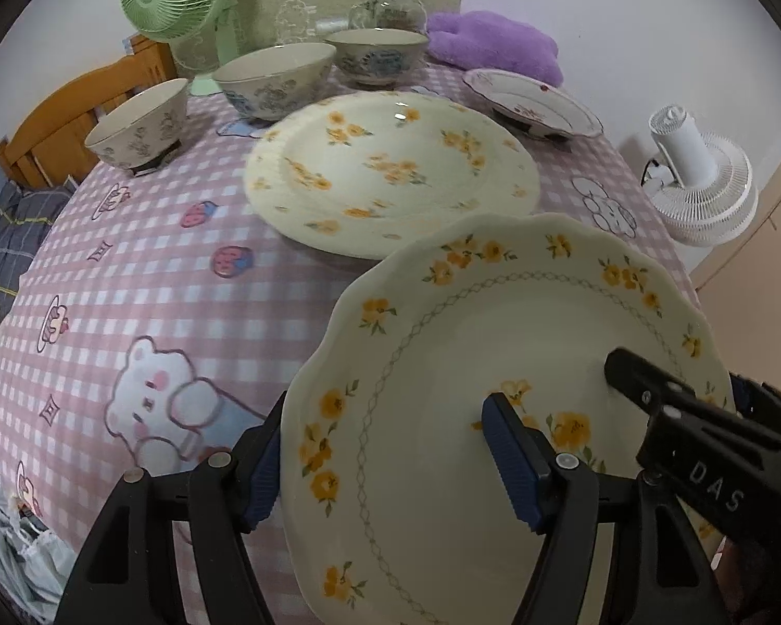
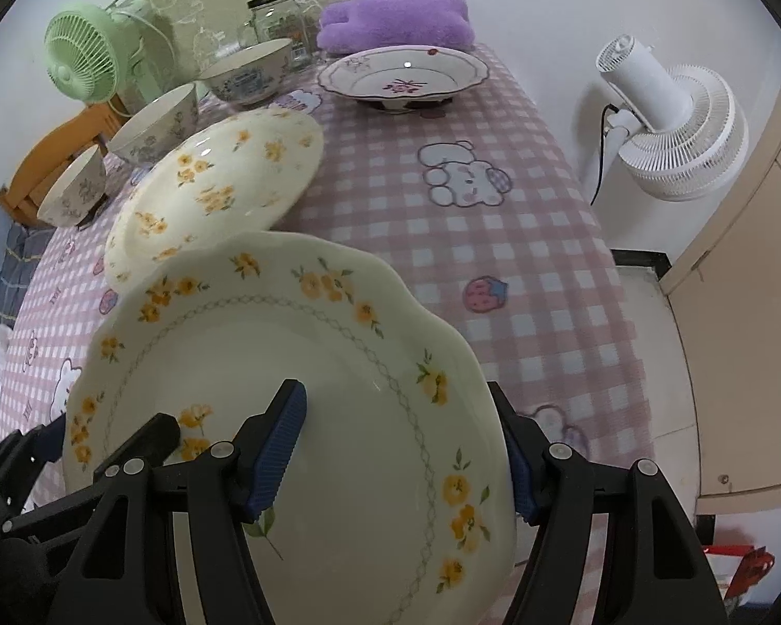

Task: Organize plates and bowls

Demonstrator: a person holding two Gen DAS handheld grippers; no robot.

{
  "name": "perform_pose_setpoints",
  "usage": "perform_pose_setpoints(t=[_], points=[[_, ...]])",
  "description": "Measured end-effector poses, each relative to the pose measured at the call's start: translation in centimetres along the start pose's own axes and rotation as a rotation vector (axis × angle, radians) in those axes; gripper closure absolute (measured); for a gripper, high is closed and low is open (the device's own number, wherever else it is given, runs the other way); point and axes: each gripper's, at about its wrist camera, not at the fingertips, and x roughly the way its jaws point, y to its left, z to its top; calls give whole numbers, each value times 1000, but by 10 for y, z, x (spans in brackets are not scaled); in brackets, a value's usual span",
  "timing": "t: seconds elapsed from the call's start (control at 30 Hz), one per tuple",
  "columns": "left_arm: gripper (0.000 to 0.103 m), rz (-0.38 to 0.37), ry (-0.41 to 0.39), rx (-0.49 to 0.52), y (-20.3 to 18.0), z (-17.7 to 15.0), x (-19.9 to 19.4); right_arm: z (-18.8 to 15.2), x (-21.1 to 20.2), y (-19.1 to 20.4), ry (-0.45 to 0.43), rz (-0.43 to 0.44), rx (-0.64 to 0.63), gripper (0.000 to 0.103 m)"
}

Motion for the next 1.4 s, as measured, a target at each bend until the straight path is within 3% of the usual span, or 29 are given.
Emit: perform_pose_setpoints(t=[0.3, 0.6, 1.13, 1.4], points=[[33, -27, -3, -10, 65, 7, -6, -6, -1, 60, 12, 2, 5, 32], [33, -17, -26, 7, 124, 19, -9, -2, 6, 125, -7, 11, 13, 33], [33, 22, 7, -20, 225, 31, 10, 4, 41, 223, 25, 41, -13, 33], [33, 14, 20, -5, 244, 35, 21, 10, 58, 247, 54, 23, -12, 33]])
